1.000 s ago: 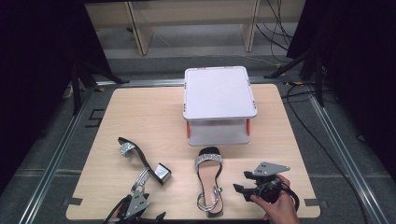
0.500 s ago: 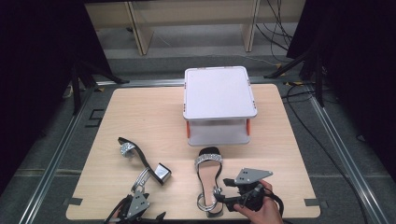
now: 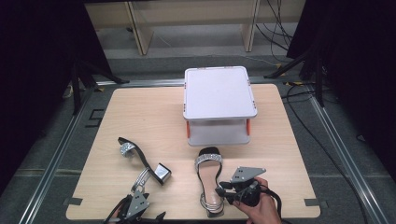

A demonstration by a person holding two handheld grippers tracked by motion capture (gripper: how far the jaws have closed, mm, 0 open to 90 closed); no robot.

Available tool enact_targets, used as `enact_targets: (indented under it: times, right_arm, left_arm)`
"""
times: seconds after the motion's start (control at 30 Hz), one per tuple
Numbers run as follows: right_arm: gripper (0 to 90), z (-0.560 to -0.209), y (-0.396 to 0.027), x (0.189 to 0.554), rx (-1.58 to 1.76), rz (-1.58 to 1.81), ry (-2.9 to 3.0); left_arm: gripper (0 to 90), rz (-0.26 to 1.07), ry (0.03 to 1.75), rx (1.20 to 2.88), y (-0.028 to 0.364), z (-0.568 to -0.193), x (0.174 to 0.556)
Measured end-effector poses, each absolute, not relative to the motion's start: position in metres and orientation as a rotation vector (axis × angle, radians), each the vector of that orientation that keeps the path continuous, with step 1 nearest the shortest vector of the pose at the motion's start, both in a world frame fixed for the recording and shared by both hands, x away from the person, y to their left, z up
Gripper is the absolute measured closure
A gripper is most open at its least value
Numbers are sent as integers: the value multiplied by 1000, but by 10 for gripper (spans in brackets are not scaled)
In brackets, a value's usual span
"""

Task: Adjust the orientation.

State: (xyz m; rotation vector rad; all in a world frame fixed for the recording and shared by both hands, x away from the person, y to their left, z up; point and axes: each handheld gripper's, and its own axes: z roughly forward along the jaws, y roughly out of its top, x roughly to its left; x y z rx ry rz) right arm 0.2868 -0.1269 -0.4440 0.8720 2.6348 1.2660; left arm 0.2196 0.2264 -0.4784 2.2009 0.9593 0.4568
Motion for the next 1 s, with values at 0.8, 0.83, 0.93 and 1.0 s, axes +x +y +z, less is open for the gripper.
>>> enact_targets:
  times: [0.8,0.83,0.93,1.0]
  right_arm:
    - [401,-413,-160,321,930,1137,2531]
    - [331,-408,-154,321,916,1138,2546]
    - [316,-408,-144,321,918,1143,2561]
    - [286,-412,-134,326,900,1106,2595]
  left_arm:
    - [157,439,978,2189,228,-479,220]
    - [157,445,978,2195,227,-480,221]
    - [157,445,974,2203,229,-479,222]
    - [157,443,977,2200,229,-479,222]
